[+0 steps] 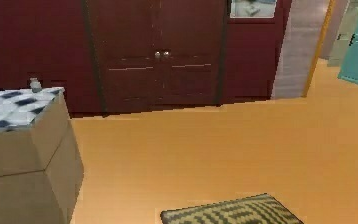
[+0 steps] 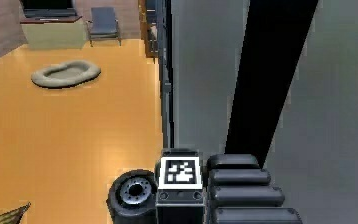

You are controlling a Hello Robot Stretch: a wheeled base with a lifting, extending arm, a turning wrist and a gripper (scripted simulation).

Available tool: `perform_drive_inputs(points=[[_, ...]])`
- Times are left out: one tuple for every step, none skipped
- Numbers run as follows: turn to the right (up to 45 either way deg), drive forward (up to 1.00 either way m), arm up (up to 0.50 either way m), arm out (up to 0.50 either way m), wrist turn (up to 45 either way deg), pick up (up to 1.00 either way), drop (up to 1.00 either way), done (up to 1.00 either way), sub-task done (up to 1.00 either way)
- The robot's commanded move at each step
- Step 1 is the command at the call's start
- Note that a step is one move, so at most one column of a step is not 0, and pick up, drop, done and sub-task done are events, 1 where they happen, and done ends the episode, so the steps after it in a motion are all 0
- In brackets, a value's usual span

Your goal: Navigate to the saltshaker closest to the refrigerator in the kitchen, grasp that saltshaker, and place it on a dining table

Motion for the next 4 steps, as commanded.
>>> perform_drive_inputs(points=[[-15.0,0.0,0.0,0.0,0.0,0.0,0.0,0.0,0.0],[0.0,0.15,0.0,0.0,0.0,0.0,0.0,0.0,0.0],[45.0,0.0,0.0,0.0,0.0,0.0,0.0,0.0,0.0],[12.0,0.0,0.0,0.0,0.0,0.0,0.0,0.0,0.0]])
